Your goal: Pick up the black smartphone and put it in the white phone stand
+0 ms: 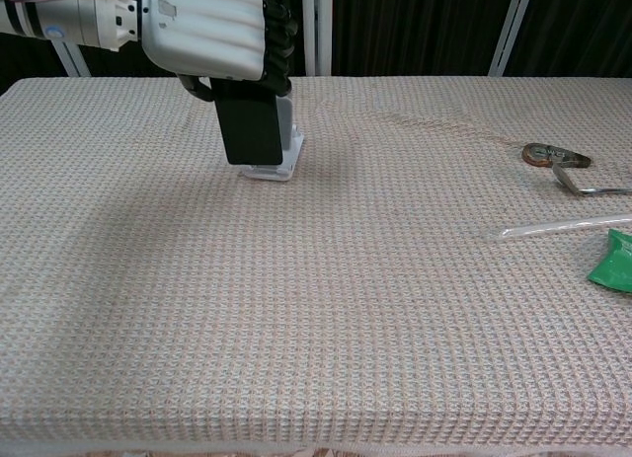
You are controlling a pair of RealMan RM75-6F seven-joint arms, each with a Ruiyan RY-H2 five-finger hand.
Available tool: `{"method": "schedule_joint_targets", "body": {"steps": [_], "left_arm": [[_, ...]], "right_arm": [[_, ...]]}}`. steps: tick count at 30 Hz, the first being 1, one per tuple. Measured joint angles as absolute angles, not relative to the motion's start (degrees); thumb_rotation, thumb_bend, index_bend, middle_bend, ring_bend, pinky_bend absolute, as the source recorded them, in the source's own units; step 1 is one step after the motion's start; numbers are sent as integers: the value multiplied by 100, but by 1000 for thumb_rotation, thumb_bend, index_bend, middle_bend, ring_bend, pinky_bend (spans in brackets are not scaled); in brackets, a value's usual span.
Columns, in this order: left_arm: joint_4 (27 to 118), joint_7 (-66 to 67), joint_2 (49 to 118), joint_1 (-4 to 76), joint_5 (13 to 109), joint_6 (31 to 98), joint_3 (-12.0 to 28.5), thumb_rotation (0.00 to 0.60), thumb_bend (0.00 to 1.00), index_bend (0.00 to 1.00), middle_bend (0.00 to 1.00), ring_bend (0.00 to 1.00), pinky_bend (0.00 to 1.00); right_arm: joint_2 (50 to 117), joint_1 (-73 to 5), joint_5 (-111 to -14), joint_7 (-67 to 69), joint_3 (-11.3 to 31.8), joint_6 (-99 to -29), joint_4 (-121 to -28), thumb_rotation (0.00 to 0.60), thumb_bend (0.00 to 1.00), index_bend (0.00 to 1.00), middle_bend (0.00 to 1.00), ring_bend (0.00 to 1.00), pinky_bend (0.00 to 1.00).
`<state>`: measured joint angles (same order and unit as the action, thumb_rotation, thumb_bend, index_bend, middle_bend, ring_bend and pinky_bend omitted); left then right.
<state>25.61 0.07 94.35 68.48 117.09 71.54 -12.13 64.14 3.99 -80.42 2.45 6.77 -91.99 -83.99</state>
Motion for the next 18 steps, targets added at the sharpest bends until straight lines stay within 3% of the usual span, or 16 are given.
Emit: {"method": "schedule_joint_targets", "body": {"steps": [18], "left_arm": [[2481,-35,9547,6964,11573,7087,-1397,600,456,522,560,300,230]], "right_arm": [[6445,418,-7981,402,703,-9130,-8245,600,420,0,0,0,0]]}}
